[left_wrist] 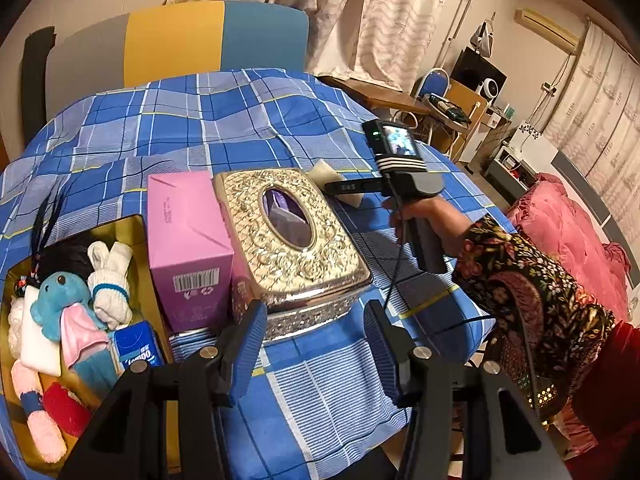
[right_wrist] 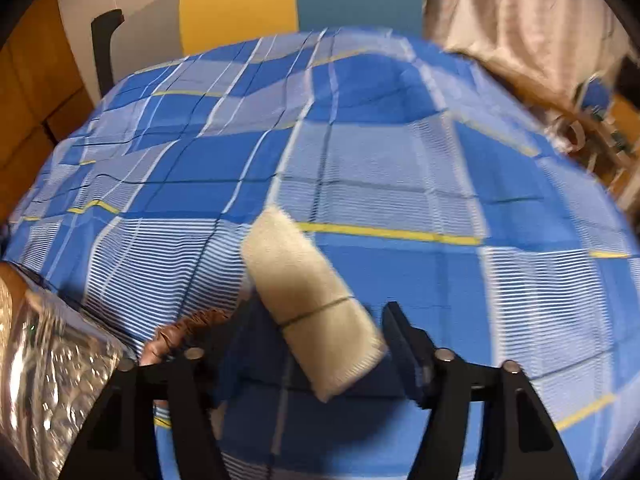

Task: Organize soft objects
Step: 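Reach the right gripper to the beige rolled mesh sponge and grasp it, then grasp the brown satin scrunchie with the left gripper while the right holds the sponge, then carry the scrunchie over the gold tray and open the left gripper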

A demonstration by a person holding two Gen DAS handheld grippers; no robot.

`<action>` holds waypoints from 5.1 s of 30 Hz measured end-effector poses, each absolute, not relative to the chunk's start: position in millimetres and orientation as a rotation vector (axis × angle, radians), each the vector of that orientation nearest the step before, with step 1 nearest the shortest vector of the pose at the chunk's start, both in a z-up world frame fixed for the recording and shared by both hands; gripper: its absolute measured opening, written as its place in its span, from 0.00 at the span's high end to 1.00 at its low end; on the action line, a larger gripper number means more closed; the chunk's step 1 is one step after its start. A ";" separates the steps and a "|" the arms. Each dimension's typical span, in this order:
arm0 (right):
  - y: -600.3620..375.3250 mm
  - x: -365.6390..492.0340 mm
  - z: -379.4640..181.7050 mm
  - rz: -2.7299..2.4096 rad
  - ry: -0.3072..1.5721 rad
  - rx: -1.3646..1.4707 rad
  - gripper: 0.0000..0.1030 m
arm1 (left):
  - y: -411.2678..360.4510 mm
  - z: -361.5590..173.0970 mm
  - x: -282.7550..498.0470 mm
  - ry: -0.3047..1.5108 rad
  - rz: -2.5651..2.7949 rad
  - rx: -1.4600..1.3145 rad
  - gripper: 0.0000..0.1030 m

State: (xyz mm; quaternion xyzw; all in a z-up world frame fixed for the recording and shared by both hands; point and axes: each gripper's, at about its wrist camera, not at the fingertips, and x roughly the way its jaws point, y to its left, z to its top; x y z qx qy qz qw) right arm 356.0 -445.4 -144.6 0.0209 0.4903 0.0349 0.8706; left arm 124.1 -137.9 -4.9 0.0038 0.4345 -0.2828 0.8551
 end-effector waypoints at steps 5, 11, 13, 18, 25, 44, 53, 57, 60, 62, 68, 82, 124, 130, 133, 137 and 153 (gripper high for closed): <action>-440.1 361.3 -154.7 0.073 1.014 0.015 0.34 | -147.9 1.4 133.3 0.911 -0.603 0.018 0.51; -455.6 343.0 -147.3 0.092 0.974 0.132 0.46 | -165.4 5.3 145.1 0.932 -0.637 0.002 0.51; -465.7 330.4 -142.7 0.082 0.965 0.178 0.47 | -177.2 8.6 151.6 0.945 -0.652 0.014 0.51; -498.9 288.7 -132.1 -0.023 1.014 0.217 0.47 | -209.8 21.5 170.6 0.956 -0.685 0.063 0.51; -530.4 229.9 -139.0 -0.070 1.112 0.192 0.47 | -277.6 14.3 219.7 1.091 -0.681 0.203 0.51; -538.6 225.4 -141.8 -0.053 1.129 0.229 0.46 | -371.2 -115.9 343.5 1.385 -0.357 0.498 0.50; -539.8 225.8 -142.0 -0.049 1.134 0.265 0.46 | -384.1 -140.8 342.0 1.383 -0.340 0.657 0.53; -538.8 225.8 -142.1 -0.049 1.132 0.259 0.46 | -384.0 -138.4 341.2 1.393 -0.373 0.620 0.71; -539.3 225.9 -142.7 -0.048 1.131 0.257 0.46 | -385.4 -135.3 335.5 1.366 -0.393 0.644 0.76; -539.1 225.6 -142.6 -0.048 1.130 0.257 0.45 | -386.5 -131.0 329.6 1.346 -0.400 0.629 0.79; -539.0 225.4 -143.0 -0.044 1.130 0.255 0.45 | -379.5 -94.6 321.1 1.254 -0.436 0.569 0.80; -532.2 220.5 -142.3 -0.048 1.107 0.182 0.46 | -328.9 -20.9 271.8 1.137 -0.632 0.266 0.80; -496.2 136.8 -62.5 -0.060 0.724 0.319 0.47 | 32.0 -115.4 140.0 1.245 -0.208 -0.215 0.60; -452.5 112.0 -36.0 0.036 0.676 0.342 0.47 | 47.5 -99.9 124.8 1.180 -0.215 -0.240 0.59; -413.1 104.3 -15.5 0.140 0.652 0.308 0.47 | 67.3 -88.6 119.3 1.120 -0.232 -0.303 0.59; -353.7 99.0 4.4 0.296 0.643 0.263 0.47 | 89.7 -71.3 109.6 1.017 -0.214 -0.344 0.59; -154.0 112.7 -37.1 0.683 0.886 0.129 0.47 | 116.5 -51.5 81.0 0.848 -0.143 -0.228 0.59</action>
